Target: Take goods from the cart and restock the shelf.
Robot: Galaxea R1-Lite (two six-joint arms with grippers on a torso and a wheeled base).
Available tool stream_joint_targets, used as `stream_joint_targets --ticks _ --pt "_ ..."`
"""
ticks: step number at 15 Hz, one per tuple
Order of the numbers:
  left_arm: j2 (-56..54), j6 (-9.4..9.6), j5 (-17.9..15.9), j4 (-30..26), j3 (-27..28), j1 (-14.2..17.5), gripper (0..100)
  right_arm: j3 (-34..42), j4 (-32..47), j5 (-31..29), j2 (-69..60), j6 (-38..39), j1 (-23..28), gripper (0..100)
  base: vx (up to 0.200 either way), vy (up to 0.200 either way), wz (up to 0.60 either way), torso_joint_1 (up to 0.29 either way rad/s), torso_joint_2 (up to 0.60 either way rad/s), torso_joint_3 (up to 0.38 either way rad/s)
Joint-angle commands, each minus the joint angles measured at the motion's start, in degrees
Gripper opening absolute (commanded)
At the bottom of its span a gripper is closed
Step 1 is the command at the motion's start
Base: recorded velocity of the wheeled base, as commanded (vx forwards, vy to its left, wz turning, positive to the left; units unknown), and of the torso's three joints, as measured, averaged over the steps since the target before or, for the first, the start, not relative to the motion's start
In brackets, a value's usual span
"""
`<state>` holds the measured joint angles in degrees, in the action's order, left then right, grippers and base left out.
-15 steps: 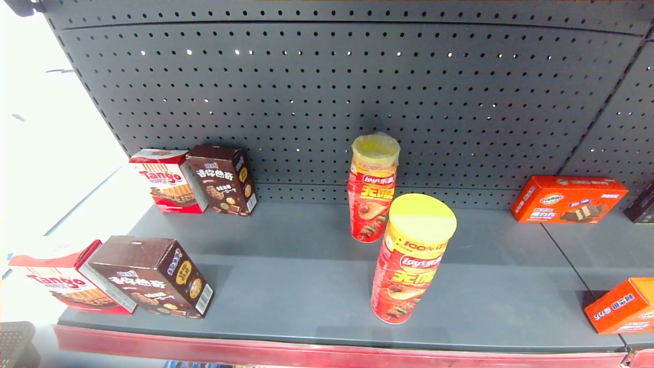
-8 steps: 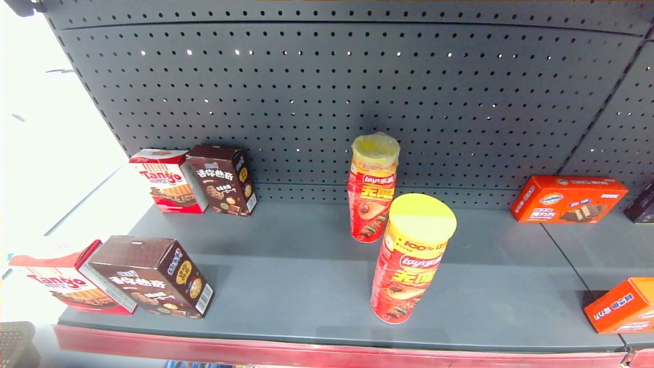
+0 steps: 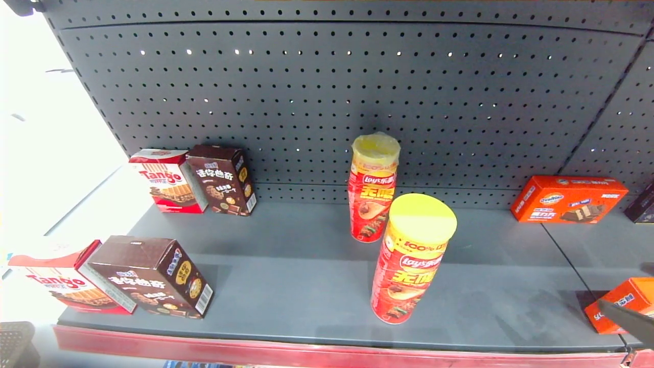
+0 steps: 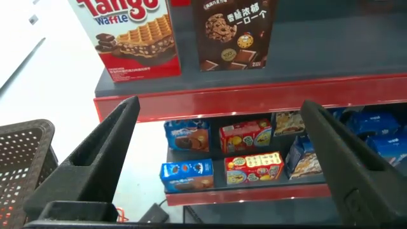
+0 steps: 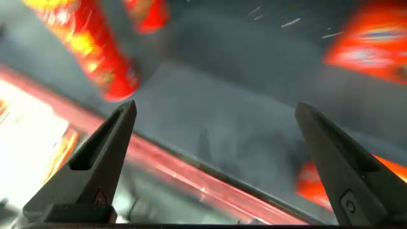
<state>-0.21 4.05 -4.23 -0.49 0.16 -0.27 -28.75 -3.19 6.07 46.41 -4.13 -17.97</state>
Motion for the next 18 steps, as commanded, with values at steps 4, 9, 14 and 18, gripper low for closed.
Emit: stream_joint_targets --ticks 4,9,14,18 --pt "0.2 0.00 0.0 -0.3 0.2 -0.3 100 -0.7 -2.8 -0.4 17.0 -0.3 -8.5 100 0.000 0.000 0.00 0.000 0.00 0.000" --pt "0.2 0.00 0.0 -0.3 0.2 -0.3 100 -3.5 -3.4 -5.5 23.0 -0.3 -11.1 100 0.000 0.000 0.00 0.000 0.00 0.000" --pt "0.2 0.00 0.0 -0.3 0.2 -0.2 100 -7.8 -6.0 -8.3 31.3 -0.2 -12.8 100 0.000 0.000 0.00 0.000 0.00 0.000" --pt "0.2 0.00 0.0 -0.3 0.2 -0.2 100 -11.6 -6.1 -9.1 35.5 -0.2 -13.6 100 0.000 0.000 0.00 0.000 0.00 0.000"
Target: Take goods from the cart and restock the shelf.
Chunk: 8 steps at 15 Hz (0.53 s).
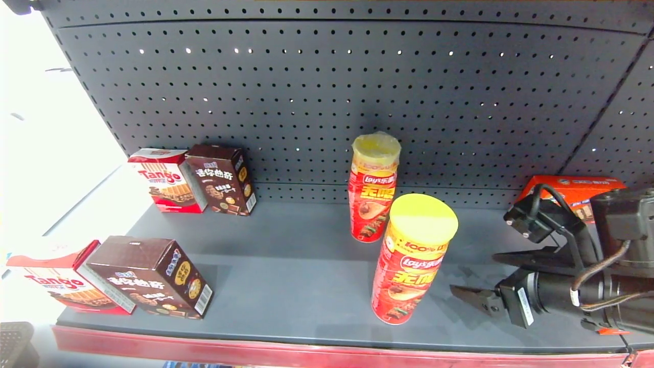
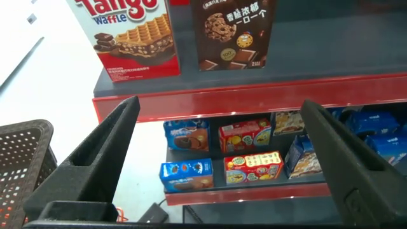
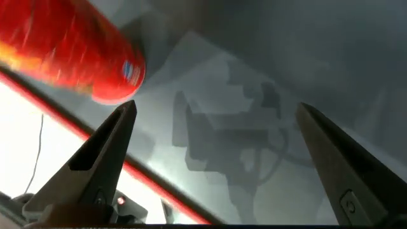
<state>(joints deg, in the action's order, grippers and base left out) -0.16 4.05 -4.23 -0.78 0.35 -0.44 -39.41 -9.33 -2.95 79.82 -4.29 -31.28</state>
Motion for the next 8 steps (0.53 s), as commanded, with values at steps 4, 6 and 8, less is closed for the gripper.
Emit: stream_joint_targets --ticks 4,6,8 --pt "0.2 0.00 0.0 -0.1 0.0 -0.1 100 -3.7 0.0 -0.8 5.3 0.0 -1.3 100 0.000 0.000 0.00 0.000 0.00 0.000" --pt "0.2 0.00 0.0 -0.1 0.0 -0.1 100 -4.7 0.0 -0.8 6.2 0.0 -1.4 100 0.000 0.000 0.00 0.000 0.00 0.000" --pt "0.2 -0.09 0.0 -0.1 0.0 -0.1 100 -5.1 -0.1 -0.8 7.0 0.0 -1.5 100 0.000 0.000 0.00 0.000 0.00 0.000"
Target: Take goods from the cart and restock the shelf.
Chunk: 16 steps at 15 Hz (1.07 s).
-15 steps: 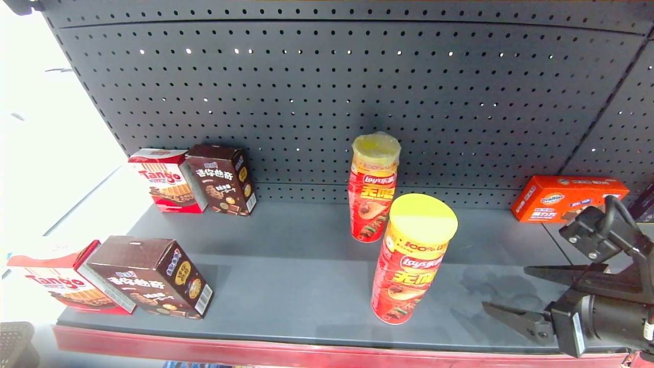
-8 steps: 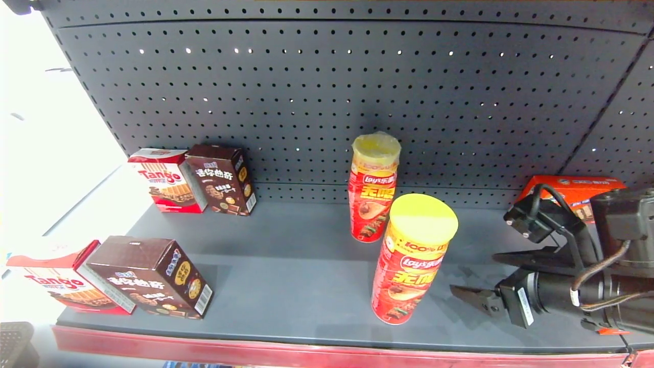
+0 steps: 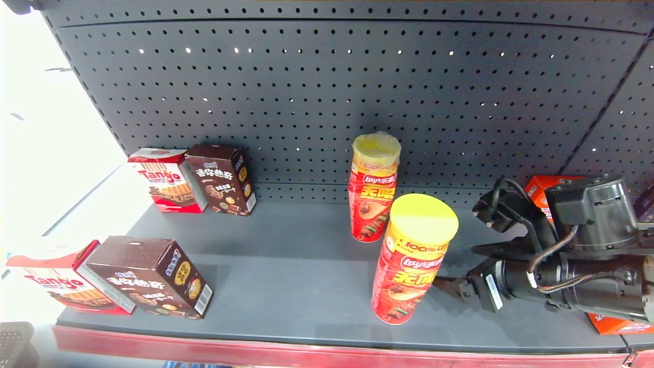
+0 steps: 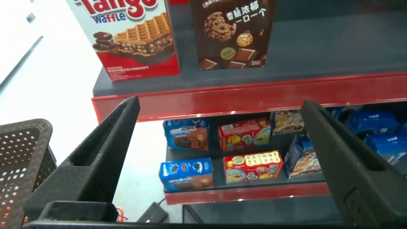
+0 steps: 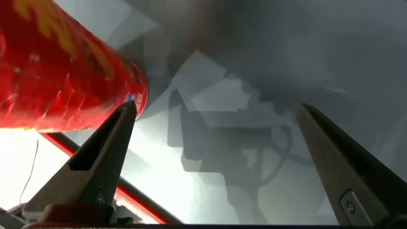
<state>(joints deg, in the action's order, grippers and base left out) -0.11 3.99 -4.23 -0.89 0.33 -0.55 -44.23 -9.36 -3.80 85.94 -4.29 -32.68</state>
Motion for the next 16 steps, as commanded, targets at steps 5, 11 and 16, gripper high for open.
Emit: stream_joint_targets --ticks 5,11,16 --pt "0.2 0.06 0.0 0.0 0.0 0.0 100 -1.7 0.0 0.1 2.0 0.2 -1.8 100 0.000 0.000 0.00 0.000 0.00 0.000" --pt "0.2 -0.03 0.0 0.0 0.0 0.0 100 -1.0 0.0 0.1 1.4 0.2 -1.6 100 0.000 0.000 0.00 0.000 0.00 0.000" --pt "0.2 -0.03 0.0 0.0 0.0 0.0 100 -1.7 0.0 0.0 2.8 0.2 -3.1 100 0.000 0.000 0.00 0.000 0.00 0.000"
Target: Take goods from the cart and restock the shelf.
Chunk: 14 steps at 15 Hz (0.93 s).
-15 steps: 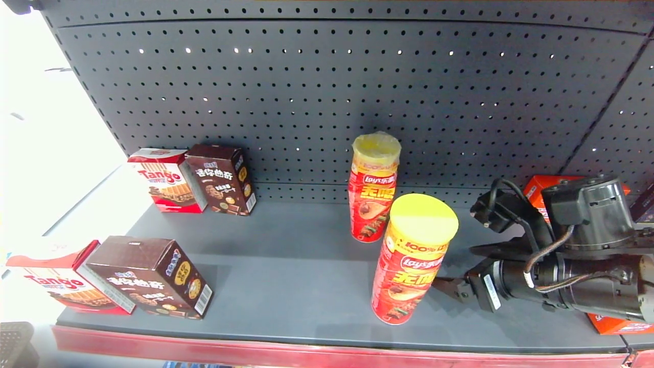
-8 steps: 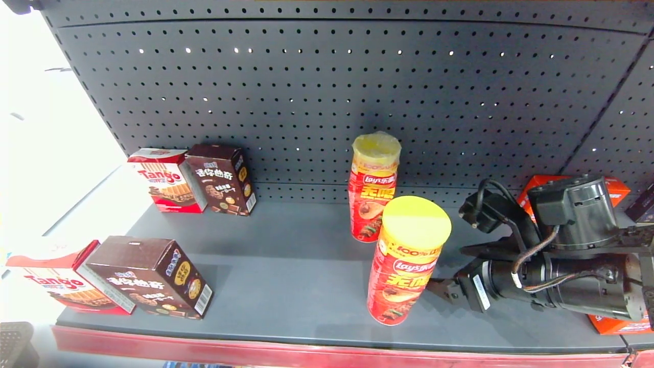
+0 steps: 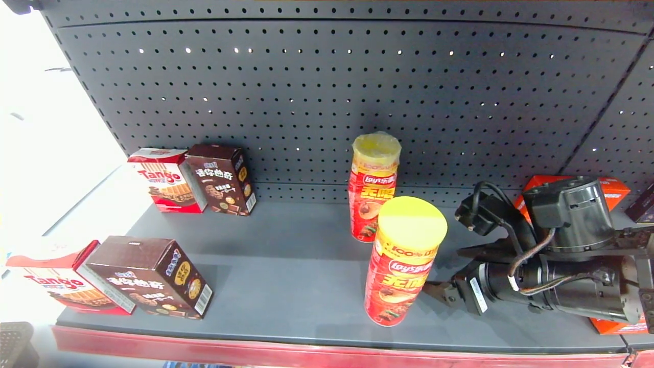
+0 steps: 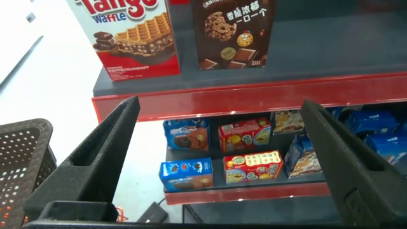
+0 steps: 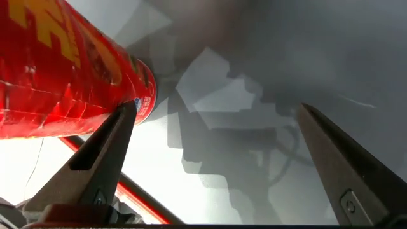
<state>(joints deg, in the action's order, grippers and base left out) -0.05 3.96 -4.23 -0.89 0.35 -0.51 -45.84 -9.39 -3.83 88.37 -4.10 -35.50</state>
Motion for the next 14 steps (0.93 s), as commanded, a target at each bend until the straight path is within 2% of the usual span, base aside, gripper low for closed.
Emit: stream_joint_targets --ticks 1,13,14 --pt "0.1 -0.01 0.0 0.0 0.0 0.0 100 -0.3 0.0 0.0 0.7 0.0 -0.6 100 0.000 0.000 0.00 0.000 0.00 0.000" --pt "0.1 -0.01 0.0 0.0 0.0 0.0 100 3.5 0.1 0.2 -4.3 -0.1 -1.0 100 0.000 0.000 0.00 0.000 0.00 0.000" --pt "0.2 -0.01 0.0 0.0 0.0 -0.1 100 2.8 0.0 0.1 -4.3 0.0 -2.6 100 0.000 0.000 0.00 0.000 0.00 0.000"
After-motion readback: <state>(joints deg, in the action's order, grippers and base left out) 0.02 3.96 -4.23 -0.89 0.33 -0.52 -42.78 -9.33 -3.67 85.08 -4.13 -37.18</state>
